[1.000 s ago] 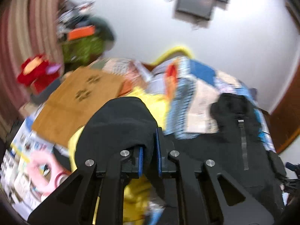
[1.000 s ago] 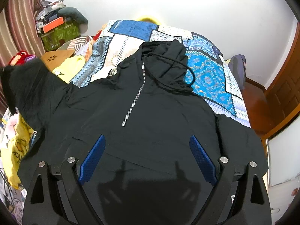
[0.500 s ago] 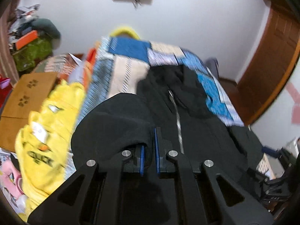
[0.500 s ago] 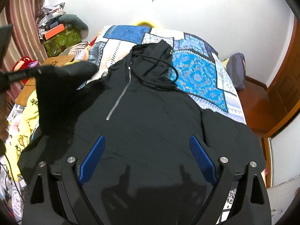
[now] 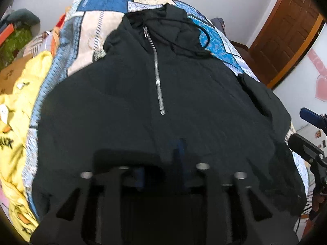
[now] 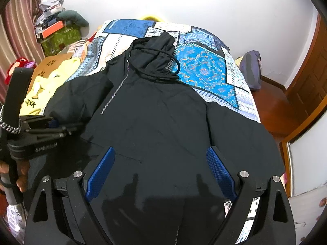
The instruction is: Fold large clothes
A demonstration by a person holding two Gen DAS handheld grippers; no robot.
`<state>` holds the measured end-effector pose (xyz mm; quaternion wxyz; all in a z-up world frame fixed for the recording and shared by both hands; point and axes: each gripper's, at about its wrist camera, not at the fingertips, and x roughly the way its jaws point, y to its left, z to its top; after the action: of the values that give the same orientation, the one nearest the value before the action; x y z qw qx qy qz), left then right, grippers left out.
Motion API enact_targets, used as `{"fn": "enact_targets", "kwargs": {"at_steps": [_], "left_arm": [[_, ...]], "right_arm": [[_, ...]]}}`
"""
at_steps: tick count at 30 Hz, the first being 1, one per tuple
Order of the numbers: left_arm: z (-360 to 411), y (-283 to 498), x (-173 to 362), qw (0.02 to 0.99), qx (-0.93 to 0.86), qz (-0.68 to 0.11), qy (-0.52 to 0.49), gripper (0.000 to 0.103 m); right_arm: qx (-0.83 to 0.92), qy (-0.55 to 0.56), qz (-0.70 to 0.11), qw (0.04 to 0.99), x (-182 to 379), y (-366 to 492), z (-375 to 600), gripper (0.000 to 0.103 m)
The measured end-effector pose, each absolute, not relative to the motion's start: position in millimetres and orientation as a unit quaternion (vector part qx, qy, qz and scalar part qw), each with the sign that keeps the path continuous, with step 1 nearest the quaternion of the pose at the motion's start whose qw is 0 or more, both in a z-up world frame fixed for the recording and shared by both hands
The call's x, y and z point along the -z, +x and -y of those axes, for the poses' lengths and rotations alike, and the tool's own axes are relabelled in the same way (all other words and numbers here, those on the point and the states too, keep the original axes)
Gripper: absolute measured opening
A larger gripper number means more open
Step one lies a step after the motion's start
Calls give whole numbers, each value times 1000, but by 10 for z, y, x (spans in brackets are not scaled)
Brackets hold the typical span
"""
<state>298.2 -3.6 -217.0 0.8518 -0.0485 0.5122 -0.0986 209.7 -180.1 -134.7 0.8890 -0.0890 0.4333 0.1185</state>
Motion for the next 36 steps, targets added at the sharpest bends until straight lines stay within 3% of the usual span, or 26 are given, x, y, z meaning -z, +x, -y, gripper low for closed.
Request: {"fn": "enact_targets", "kwargs": {"at_steps": [2,10,14,21,28,36], "left_arm": [[55,2936,2199,848,105,-517,-53,50],[-208,2654,1938,865,96,-492,-38,51],[-665,2489,1667,886,68,-455,-60,62],[-1545,2226,1444,907,-19,-415,-76,63],[-2150,2018,1609,897,-65,-426,-97,64],[-2411,1867,1954,881,-86,-453,-106,64]], "right_arm": [[-119,-97,-432,889,1334,2089,1776,90],[-135,-127,-413,892,1165,2063,1480,90],[-151,-142,-401,892,1094,2088,1232,90],[-205,-163,-403,877,1082,2136,575,90],[-257,-244,-403,844,1340,2158,-267,90],[-288,-320,-463,775,1992,2301,-973,88]]}}
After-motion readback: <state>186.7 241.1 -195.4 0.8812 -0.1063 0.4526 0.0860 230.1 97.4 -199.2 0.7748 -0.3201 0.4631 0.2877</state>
